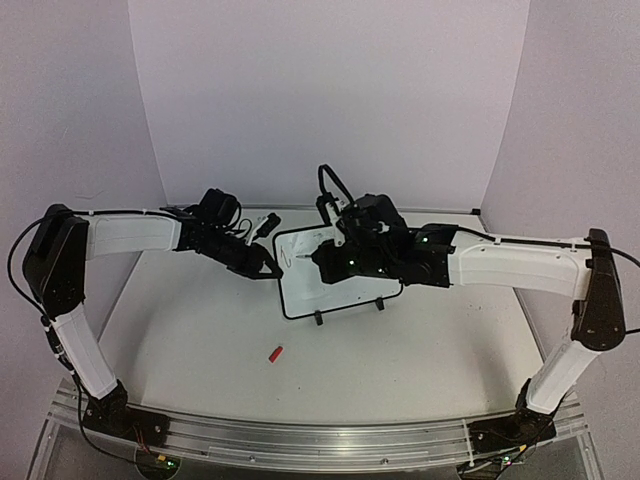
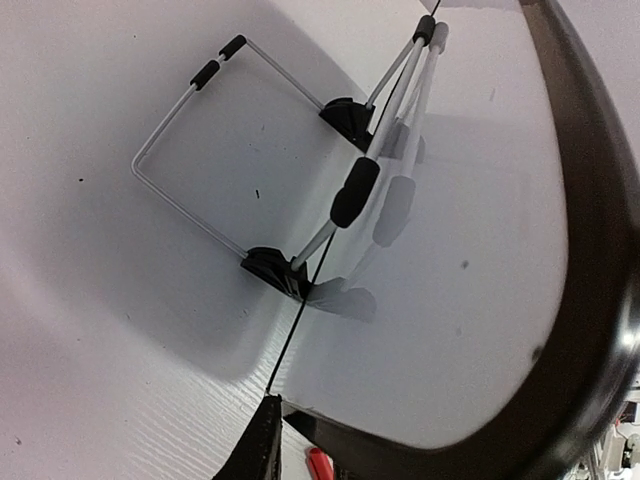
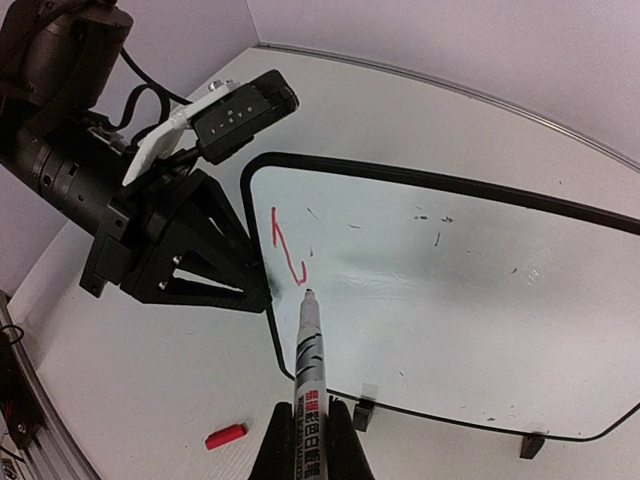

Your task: Write a sentence on the whiteboard

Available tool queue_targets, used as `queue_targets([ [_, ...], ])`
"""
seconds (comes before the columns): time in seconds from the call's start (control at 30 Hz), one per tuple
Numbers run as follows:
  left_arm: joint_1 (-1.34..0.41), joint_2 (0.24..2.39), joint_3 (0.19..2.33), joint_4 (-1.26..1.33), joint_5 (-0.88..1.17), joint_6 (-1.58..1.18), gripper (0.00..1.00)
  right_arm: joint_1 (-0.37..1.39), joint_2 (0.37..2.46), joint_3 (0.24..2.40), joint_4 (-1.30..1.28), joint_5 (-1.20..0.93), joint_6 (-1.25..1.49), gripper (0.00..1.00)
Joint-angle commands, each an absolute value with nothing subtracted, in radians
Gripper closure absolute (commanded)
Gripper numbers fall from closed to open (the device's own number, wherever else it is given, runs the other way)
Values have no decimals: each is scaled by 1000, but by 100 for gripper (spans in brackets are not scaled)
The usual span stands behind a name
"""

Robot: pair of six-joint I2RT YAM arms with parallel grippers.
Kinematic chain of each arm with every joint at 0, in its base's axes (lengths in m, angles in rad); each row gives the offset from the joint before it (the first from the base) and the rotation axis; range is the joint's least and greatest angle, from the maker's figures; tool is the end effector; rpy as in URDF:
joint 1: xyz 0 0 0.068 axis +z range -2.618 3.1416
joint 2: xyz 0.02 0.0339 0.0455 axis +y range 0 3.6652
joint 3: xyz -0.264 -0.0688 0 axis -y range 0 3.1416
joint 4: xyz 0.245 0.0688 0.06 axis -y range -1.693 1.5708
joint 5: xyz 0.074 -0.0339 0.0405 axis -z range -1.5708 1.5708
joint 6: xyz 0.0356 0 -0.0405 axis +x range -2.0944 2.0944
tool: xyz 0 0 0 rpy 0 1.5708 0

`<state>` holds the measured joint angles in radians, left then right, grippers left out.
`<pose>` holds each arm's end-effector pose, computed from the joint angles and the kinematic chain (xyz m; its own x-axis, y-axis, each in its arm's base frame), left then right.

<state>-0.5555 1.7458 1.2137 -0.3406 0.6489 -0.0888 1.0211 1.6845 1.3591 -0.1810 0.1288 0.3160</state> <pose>0.3058 -0.2152 0.2225 -0.7148 0.3605 -0.5992 0.6895 0.5061 -0.5181 0.2112 0.3360 0.3013 -0.4854 -0.2023 -0.8506 -0.6692 0.7120 0.2125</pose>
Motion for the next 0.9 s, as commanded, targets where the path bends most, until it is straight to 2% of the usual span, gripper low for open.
queue_targets([
  [0.0, -554, 1718, 1222, -326, 639, -61, 88, 1026, 1750, 1449, -160, 117, 308, 100],
  [0.33, -554, 1732, 1231, -339, 617, -41, 100, 1028, 1819, 1500, -166, 92, 307, 100],
  [0.87, -554, 1731, 1234, -350, 595, -20, 100, 1029, 1868, 1521, -176, 93, 307, 100],
])
